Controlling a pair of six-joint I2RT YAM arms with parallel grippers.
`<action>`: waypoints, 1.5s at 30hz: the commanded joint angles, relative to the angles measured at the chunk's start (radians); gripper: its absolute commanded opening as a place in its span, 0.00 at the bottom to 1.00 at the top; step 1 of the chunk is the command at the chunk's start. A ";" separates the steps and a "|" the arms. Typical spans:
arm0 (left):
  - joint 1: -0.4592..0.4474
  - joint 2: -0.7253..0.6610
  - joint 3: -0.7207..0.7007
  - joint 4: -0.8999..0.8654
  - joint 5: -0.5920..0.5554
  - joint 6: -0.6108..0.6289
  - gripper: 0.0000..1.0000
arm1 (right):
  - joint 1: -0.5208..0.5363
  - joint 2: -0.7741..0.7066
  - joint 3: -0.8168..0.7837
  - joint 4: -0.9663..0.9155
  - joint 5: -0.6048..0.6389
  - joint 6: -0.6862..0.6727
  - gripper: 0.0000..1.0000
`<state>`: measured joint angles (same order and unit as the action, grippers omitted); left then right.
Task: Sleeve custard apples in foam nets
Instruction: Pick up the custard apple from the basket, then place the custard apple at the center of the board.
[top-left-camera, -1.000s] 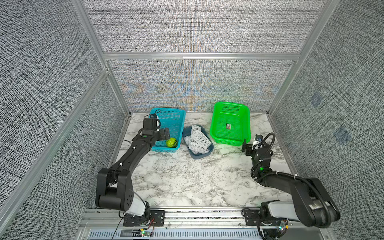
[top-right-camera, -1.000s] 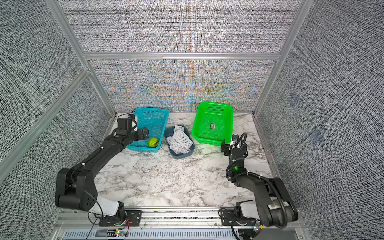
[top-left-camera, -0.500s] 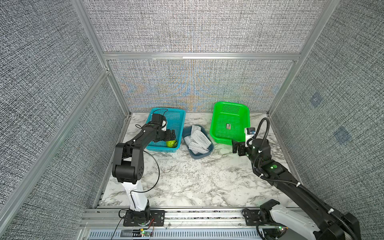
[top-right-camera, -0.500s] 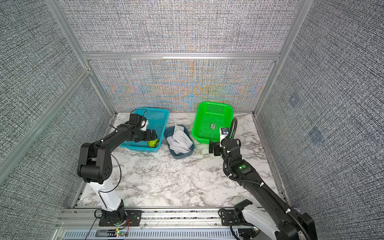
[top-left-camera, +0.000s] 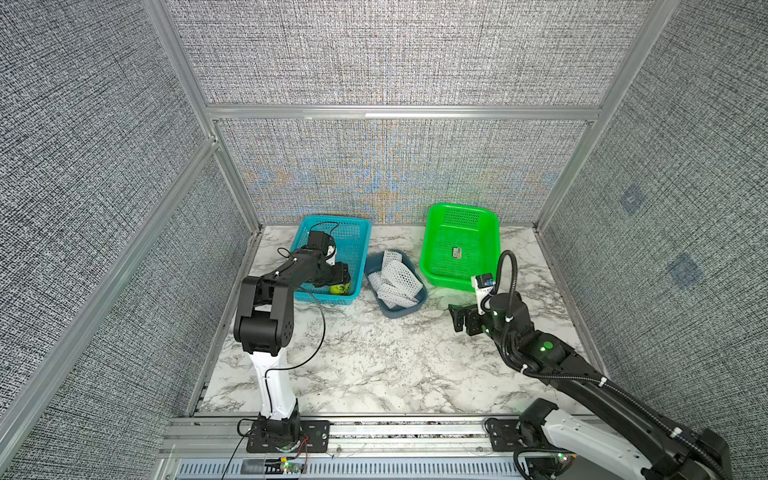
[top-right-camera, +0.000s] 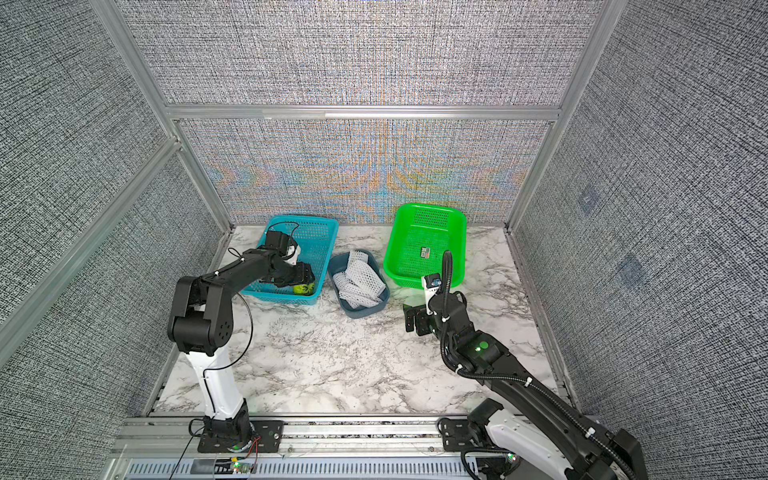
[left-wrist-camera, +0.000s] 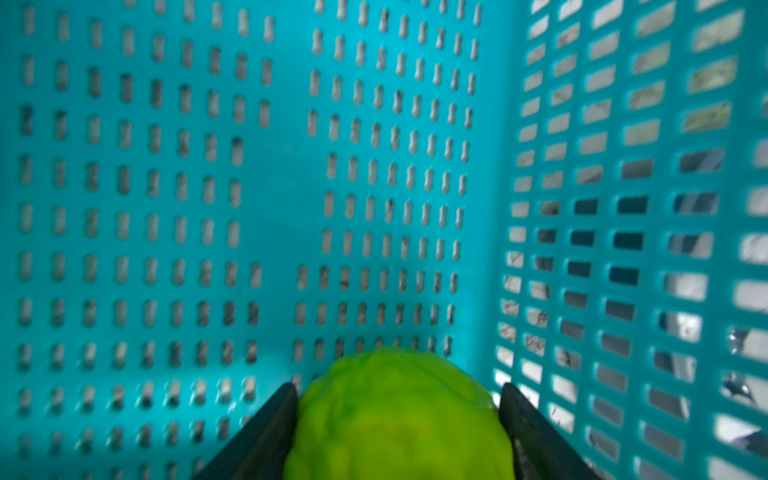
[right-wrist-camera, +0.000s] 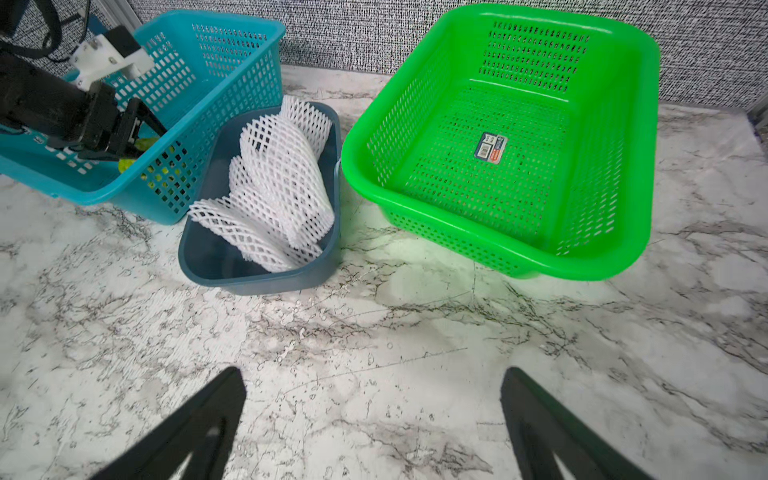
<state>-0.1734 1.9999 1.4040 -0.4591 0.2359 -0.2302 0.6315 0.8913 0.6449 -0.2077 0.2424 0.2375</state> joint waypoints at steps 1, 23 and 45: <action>0.000 0.013 -0.005 -0.006 0.005 -0.014 0.69 | 0.013 -0.002 -0.004 -0.019 0.026 0.026 0.99; -0.004 -0.514 -0.045 -0.220 -0.042 0.040 0.62 | 0.023 0.154 0.008 0.124 -0.107 0.068 0.99; -0.512 -1.213 -0.899 0.058 -0.089 -0.510 0.60 | -0.001 0.685 0.355 0.144 -0.337 -0.012 0.94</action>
<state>-0.6380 0.7944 0.5549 -0.5171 0.1963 -0.6079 0.6365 1.5372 0.9668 -0.0532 -0.0631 0.2443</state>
